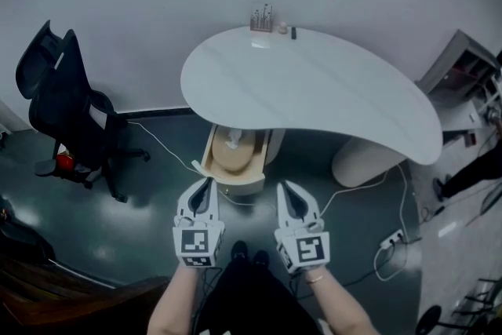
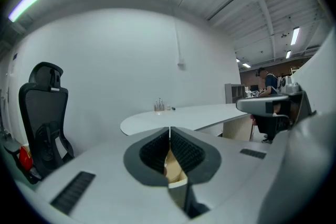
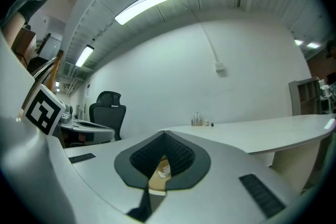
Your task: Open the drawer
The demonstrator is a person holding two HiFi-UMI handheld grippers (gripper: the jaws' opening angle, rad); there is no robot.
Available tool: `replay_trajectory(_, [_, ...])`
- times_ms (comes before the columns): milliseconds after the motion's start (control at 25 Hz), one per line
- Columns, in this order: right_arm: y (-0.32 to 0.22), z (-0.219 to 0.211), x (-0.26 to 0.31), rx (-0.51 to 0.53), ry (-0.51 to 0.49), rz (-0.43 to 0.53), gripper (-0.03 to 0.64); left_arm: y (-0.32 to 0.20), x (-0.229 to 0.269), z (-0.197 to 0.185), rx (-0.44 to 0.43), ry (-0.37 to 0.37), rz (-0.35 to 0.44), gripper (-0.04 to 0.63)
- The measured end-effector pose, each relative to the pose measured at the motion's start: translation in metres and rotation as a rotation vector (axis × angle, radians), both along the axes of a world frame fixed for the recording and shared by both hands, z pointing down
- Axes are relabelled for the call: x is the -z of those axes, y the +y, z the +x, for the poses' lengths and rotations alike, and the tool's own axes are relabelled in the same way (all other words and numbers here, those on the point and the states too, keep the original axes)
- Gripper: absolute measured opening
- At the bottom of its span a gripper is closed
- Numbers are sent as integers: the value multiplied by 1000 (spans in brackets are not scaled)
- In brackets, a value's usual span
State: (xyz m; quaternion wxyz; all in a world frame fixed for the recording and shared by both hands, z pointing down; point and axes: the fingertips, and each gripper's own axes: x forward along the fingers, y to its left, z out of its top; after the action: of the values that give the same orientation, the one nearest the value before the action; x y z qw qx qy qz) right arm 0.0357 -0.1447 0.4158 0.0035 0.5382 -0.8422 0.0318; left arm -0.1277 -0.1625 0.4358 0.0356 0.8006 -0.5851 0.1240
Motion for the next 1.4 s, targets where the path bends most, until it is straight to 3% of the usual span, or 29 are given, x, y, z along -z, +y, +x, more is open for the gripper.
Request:
replay_trajectory(400, [-17,17,38,-6,1,37,3,-8,46,0,17,-1,74,3])
replay_trajectory(640, [-25,20,45,-12,22,46,3,-15,60,-6,38,53,56,3])
replay_trajectory(1400, [-24,0,64,37,43,62,3,-18,72,-12,37,75,85,3])
